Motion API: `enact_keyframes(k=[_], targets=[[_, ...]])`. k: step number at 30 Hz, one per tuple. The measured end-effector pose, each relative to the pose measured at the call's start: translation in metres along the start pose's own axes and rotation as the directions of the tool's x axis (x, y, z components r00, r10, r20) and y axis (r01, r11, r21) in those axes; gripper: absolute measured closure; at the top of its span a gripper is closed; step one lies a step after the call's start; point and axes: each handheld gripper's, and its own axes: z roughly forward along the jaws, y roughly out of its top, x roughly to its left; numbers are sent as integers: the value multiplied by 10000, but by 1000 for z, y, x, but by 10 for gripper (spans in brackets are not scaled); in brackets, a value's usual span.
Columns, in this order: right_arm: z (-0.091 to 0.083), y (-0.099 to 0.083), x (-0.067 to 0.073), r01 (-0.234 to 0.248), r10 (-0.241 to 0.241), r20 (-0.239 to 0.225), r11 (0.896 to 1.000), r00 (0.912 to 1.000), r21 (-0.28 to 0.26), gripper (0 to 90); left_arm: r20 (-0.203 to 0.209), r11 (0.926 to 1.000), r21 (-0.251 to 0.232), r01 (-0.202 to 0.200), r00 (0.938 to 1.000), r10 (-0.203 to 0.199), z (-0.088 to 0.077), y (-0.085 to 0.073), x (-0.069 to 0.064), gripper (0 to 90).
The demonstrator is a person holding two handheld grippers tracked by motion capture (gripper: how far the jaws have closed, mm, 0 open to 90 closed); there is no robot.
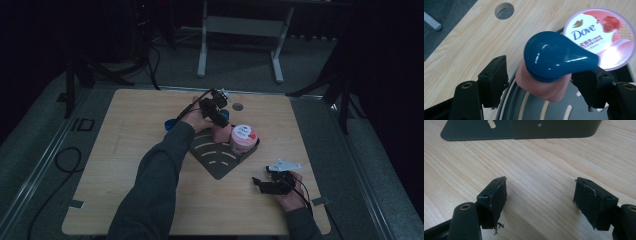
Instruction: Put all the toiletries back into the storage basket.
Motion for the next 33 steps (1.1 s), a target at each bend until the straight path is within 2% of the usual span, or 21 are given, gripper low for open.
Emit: enact_keyframes(k=[5, 7, 9, 13, 19, 25, 31, 33], targets=[[0, 0, 0, 6, -6, 5, 10000, 10000, -18, 261, -53, 10000, 78, 40, 10000, -40, -6, -1, -3, 299], [0, 0, 0, 5, -5, 9, 10000, 10000, -12, 260, -172, 9999, 117, -123, 9998, 125, -8, -2, -7, 302], [0, 0, 0, 12, -12, 2, 10000, 10000, -4, 261, -211, 9999, -18, -142, 9997, 142, -12, -2, -10, 309], [0, 0, 0, -5, 5, -2, 10000, 10000, 3, 261, -250, 9997, 22, -248, 9994, 248, -17, -4, -13, 320], [0, 0, 0, -10, 11, -5, 10000, 10000, 5, 260, -83, 9994, 21, -345, 9994, 346, -24, -9, -15, 332], [0, 0, 0, 3, -3, 0, 10000, 10000, -1, 260, -84, 9990, 84, -431, 9990, 431, -29, -11, -15, 333], [0, 0, 0, 3, -3, -1, 10000, 10000, -1, 260, 31, 9994, -6, -358, 9994, 358, -36, -14, -15, 341], [0, 0, 0, 1, -1, -2, 10000, 10000, -9, 260, 184, 9994, -116, -327, 9993, 329, -42, -15, -13, 348]])
